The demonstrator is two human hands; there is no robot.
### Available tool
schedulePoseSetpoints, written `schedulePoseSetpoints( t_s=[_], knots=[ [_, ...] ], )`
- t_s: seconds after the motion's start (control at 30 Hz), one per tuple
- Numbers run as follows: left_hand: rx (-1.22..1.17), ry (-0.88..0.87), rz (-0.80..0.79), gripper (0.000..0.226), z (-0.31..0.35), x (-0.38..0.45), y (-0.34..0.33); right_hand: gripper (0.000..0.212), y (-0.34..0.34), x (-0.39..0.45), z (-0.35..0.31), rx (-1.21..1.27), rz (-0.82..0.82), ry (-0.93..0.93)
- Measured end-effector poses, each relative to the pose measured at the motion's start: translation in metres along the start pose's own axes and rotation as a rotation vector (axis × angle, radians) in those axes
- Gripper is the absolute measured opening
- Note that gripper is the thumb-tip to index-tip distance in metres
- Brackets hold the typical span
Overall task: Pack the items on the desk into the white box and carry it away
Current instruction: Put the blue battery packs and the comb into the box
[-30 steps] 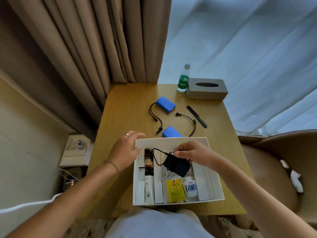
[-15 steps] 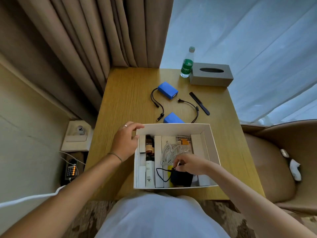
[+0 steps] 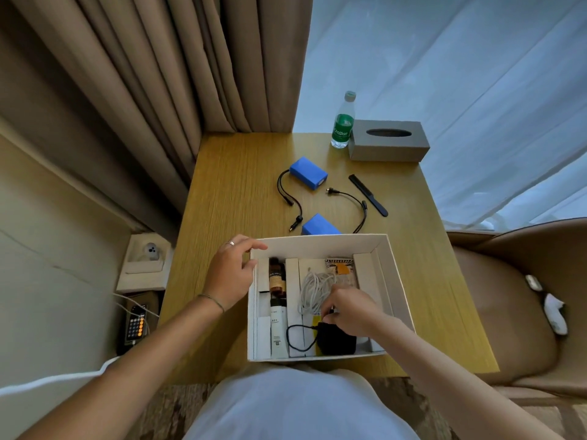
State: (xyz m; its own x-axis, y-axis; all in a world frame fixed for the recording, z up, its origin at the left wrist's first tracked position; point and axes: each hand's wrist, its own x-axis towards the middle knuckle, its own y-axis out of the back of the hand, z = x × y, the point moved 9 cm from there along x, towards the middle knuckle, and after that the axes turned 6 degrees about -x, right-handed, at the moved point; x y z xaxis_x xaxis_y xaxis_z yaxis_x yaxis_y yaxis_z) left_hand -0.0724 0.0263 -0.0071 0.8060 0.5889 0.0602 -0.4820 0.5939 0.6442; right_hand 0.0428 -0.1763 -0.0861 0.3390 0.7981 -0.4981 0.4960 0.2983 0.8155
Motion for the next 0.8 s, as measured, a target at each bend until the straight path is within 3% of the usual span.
schedulePoseSetpoints(
  t_s=[0.2,0.53,0.63,0.8],
  knots=[
    [0.078,-0.032,0.046,0.033,0.016,0.005,0.007,0.012,0.027,-0.009,-0.006,0.060,0.180,0.010],
    [0.082,-0.137,-0.030,0.031,0.078,0.059,-0.017,0.018,0.160,-0.006,0.037,0.426,0.493,-0.137],
    [0.111,-0.146,-0.121,0.031,0.085,0.083,-0.038,0.020,0.183,0.006,0.056,0.506,0.530,-0.152],
    [0.089,-0.004,-0.373,0.029,0.074,0.131,-0.088,0.020,0.194,0.029,0.093,0.638,0.517,-0.209]
  ],
)
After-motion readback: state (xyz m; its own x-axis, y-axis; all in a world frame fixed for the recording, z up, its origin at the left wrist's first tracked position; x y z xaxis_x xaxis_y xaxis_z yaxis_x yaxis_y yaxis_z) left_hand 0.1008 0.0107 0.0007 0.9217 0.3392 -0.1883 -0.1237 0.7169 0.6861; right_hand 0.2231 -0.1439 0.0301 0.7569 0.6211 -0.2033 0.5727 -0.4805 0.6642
